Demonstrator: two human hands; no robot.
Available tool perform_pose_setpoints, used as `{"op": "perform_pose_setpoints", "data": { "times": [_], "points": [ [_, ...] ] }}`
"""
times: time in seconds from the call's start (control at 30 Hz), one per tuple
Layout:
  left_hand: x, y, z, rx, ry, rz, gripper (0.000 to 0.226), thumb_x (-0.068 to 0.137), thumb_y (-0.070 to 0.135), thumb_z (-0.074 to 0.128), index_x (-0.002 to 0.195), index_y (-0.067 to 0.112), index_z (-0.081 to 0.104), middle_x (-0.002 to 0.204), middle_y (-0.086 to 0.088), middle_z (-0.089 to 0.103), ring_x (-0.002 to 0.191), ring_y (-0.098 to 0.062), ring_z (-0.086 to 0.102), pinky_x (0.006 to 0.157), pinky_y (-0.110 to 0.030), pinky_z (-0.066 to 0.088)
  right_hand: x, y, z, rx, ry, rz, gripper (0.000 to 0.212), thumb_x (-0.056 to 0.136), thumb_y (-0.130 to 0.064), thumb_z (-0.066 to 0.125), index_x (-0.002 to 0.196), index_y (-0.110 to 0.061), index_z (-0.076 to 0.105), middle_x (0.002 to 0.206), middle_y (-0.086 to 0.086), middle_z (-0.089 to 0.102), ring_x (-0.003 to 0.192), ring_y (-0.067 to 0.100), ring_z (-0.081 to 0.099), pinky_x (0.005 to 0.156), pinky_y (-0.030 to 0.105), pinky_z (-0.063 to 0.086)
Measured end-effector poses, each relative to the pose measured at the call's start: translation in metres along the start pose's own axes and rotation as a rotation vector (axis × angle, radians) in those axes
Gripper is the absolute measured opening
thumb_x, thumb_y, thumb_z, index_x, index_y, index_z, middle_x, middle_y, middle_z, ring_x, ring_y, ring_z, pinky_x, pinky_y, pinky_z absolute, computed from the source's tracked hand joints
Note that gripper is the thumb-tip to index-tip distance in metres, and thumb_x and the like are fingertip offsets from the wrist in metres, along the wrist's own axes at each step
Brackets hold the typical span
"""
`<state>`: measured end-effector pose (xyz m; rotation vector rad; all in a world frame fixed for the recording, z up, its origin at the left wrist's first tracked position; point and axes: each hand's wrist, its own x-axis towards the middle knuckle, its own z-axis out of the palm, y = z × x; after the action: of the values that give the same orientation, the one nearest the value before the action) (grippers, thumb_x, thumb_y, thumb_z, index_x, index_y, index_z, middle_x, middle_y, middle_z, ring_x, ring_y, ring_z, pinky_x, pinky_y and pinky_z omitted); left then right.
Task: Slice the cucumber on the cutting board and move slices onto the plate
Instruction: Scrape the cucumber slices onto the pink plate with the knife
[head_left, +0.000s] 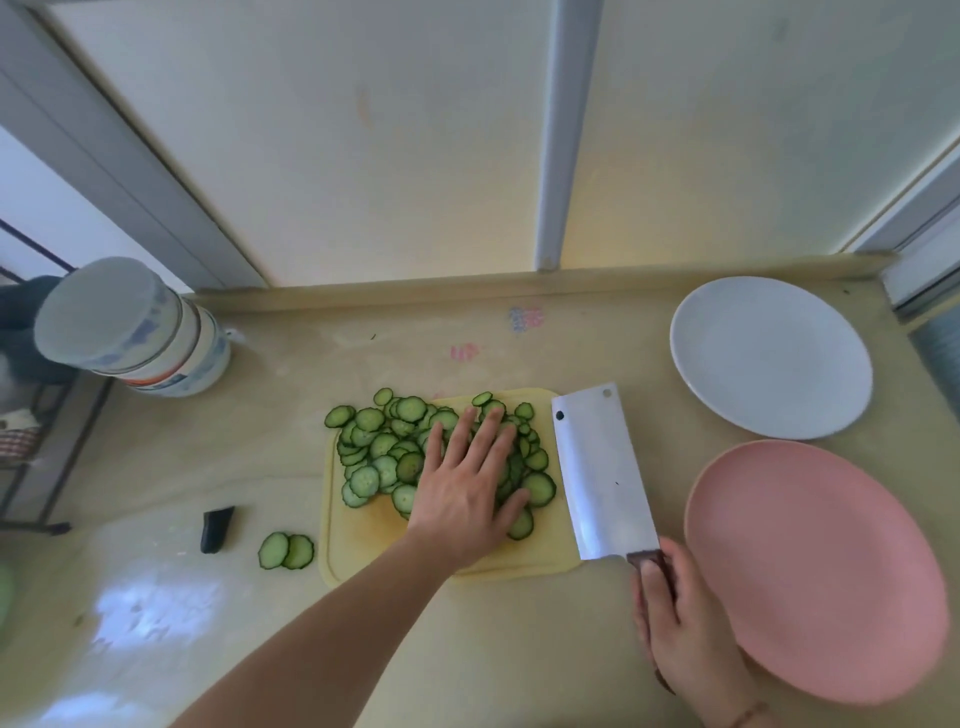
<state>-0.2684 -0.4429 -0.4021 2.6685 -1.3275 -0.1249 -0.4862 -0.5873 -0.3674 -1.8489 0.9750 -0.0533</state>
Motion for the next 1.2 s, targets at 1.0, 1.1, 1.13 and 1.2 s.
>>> {"op": "perform_pose_setpoints", "data": {
  "times": [1.0,1.1,1.13,1.2],
  "points": [
    [0.015,0.004,0.013,-0.113,0.116,0.149,0.069,0.095,0.065,0.041,0.152,0.026,0.040,0.161,-0.005,0.037,0.152,-0.034,0.027,0.119,-0.061,0.025,0.012,-0.031,0.027,-0.119,-0.187,-0.087,0.021,0.101,-0.018,0.043,0.104,-0.037,0.053,0.063,-0.002,0.058,0.064,0.009,0.057,0.058,0.012,0.041],
    [0.010,0.011,0.013,-0.122,0.137,0.145,0.069,0.095,0.063,0.042,0.151,0.024,0.043,0.161,-0.005,0.038,0.152,-0.034,0.027,0.119,-0.059,0.025,0.007,-0.027,0.023,-0.091,-0.203,-0.117,0.028,0.101,-0.021,0.043,0.089,-0.045,0.050,0.066,0.003,0.059,0.057,0.010,0.053,0.055,0.015,0.040],
    [0.008,0.013,0.013,-0.126,0.146,0.146,0.069,0.095,0.063,0.043,0.151,0.024,0.044,0.160,-0.006,0.039,0.152,-0.034,0.028,0.118,-0.059,0.025,0.006,-0.025,0.022,-0.087,-0.207,-0.119,0.027,0.101,-0.021,0.043,0.089,-0.044,0.052,0.069,0.002,0.059,0.056,0.009,0.052,0.054,0.016,0.040],
    [0.006,0.017,0.011,-0.125,0.153,0.151,0.069,0.095,0.063,0.043,0.151,0.024,0.043,0.160,-0.006,0.039,0.151,-0.034,0.028,0.118,-0.059,0.027,0.004,-0.019,0.019,-0.067,-0.206,-0.114,0.025,0.101,-0.021,0.044,0.090,-0.041,0.054,0.072,0.000,0.059,0.057,0.012,0.053,0.059,0.023,0.044]
  ]
}}
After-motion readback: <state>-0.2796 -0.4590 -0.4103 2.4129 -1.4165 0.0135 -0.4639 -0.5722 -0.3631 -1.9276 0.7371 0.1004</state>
